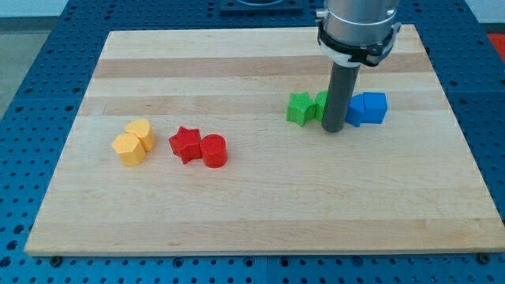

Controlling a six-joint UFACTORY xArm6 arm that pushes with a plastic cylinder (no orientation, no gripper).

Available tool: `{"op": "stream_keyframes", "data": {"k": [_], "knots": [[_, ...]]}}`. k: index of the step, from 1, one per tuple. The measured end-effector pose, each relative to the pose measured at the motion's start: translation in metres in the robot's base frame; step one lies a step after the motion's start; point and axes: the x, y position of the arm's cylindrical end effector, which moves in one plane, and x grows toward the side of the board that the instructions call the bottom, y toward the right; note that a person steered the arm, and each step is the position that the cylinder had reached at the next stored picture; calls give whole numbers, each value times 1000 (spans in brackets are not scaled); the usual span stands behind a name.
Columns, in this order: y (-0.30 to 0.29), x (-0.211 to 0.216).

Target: Separate the blue blocks

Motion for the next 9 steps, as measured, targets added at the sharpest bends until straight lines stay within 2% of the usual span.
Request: {"op": "stream_keyframes", "data": {"k": [2, 4, 6, 7, 9], "knots": [[44, -2], [63, -18], [58, 2], [58, -20], [38, -29]]}}
